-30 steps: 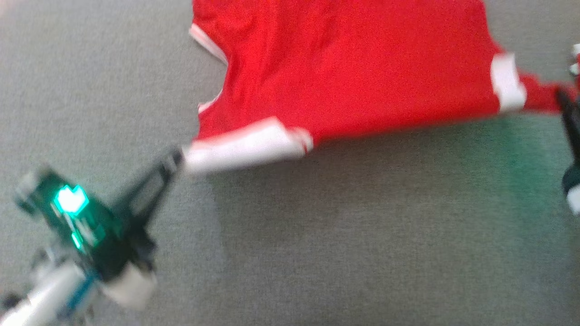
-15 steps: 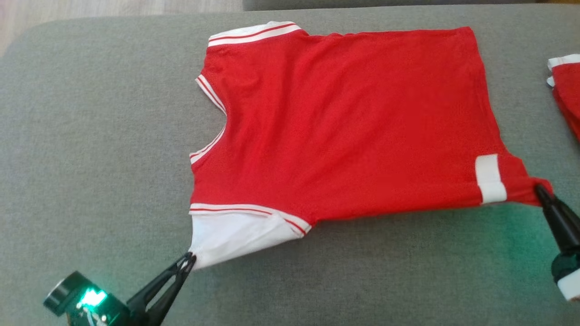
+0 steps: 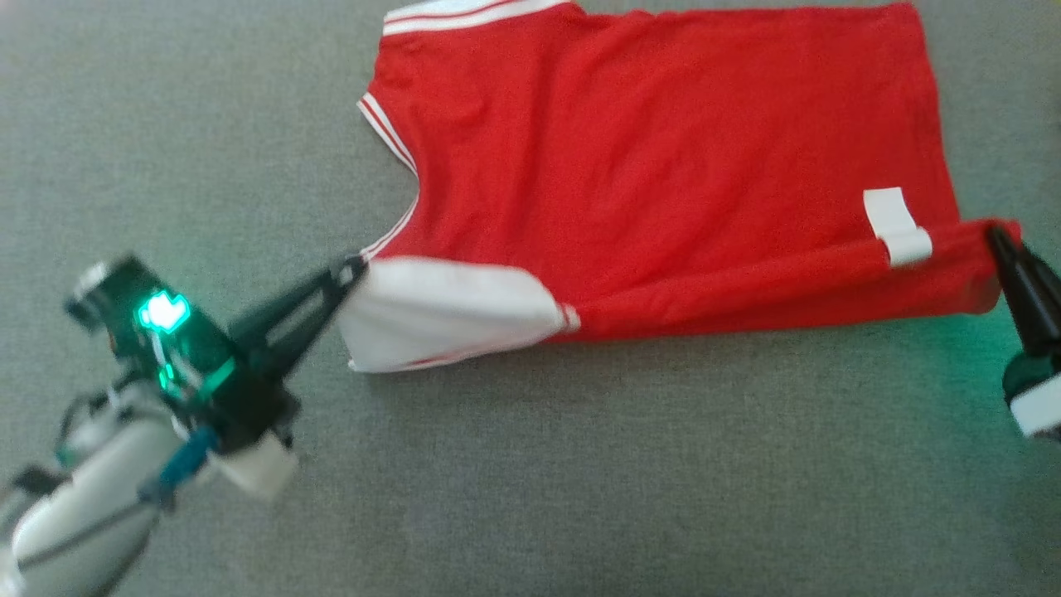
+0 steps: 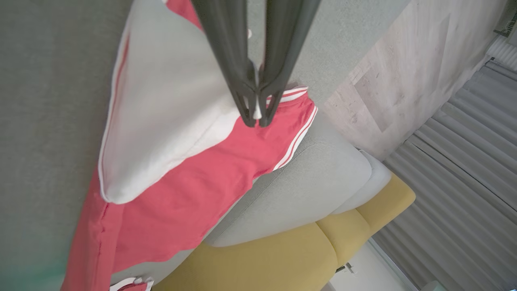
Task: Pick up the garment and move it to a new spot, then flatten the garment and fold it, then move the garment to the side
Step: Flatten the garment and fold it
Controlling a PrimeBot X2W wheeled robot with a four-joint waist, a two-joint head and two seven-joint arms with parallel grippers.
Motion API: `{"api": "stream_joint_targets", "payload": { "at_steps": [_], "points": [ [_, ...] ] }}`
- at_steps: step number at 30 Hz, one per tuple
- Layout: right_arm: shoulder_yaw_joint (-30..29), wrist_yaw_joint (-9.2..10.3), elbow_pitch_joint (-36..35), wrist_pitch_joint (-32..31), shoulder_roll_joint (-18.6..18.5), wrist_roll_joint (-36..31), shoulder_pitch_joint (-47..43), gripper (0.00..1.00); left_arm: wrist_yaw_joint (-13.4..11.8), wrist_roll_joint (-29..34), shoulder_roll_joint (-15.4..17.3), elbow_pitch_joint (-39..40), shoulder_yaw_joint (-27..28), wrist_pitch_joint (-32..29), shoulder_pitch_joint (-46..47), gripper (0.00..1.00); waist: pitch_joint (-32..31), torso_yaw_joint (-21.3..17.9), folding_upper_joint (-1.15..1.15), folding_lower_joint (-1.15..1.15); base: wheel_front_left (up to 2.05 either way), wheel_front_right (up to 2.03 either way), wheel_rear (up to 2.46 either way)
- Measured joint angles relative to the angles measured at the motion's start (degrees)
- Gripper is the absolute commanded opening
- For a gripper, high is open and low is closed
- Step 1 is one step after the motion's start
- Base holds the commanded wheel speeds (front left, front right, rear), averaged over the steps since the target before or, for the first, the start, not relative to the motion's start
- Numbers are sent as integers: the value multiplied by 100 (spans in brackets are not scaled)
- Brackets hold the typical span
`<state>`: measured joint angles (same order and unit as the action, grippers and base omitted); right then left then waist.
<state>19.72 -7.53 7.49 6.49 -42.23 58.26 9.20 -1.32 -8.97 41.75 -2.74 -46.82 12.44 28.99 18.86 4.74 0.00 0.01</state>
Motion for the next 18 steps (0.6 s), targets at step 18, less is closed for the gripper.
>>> {"api": "stream_joint_targets", "payload": {
  "at_steps": [18],
  "points": [
    [220,0,633,-222,194,-324,1152,0,189,573,-630,-1575,46,227,1825,0,533,50,0,-1,0,0,0]
  ]
}}
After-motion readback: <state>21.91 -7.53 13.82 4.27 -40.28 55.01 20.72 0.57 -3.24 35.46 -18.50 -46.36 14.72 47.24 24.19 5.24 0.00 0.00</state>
